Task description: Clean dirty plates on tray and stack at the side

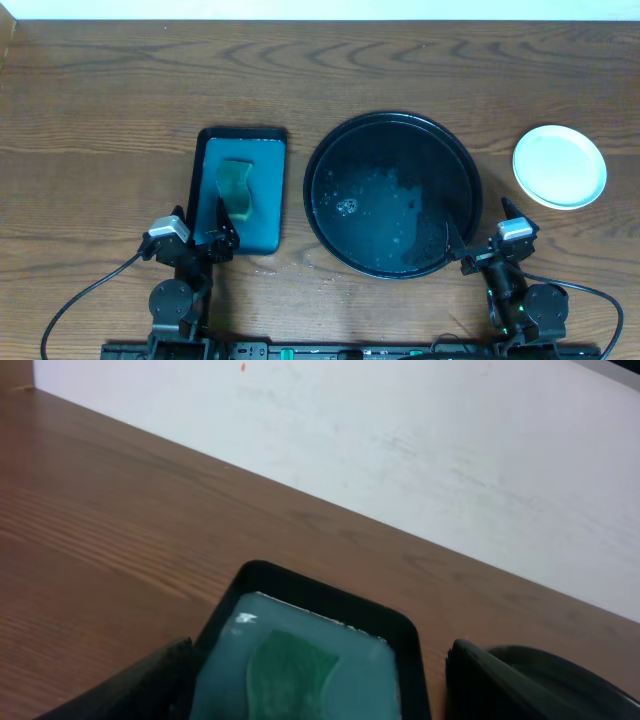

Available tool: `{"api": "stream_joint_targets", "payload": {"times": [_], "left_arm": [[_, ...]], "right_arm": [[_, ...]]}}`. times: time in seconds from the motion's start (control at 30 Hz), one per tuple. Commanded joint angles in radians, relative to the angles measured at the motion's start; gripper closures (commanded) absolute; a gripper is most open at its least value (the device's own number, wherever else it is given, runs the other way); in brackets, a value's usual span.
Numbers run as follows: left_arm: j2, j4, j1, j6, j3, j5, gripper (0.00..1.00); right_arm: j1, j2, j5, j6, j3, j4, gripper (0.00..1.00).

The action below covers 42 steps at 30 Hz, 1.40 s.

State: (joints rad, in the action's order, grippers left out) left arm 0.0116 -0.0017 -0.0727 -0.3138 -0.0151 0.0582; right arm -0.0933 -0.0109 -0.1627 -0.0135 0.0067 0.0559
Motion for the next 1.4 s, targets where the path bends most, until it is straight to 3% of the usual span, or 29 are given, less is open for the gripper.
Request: {"api": "stream_joint_targets", "payload": {"times": [0.0,1.37], "left_arm": [[-0.01,-0.017,0.006,0.014,0.011,0.061,0.2],[-0.005,-0.06,0.006,0.014,0.011,0.066,0.2]], "right_arm": [[0.009,0.006,0.002,-0.01,-0.001,0.004,0.01],[0.009,0.006,0.002,-0.01,-0.001,0.004,0.01]]}}
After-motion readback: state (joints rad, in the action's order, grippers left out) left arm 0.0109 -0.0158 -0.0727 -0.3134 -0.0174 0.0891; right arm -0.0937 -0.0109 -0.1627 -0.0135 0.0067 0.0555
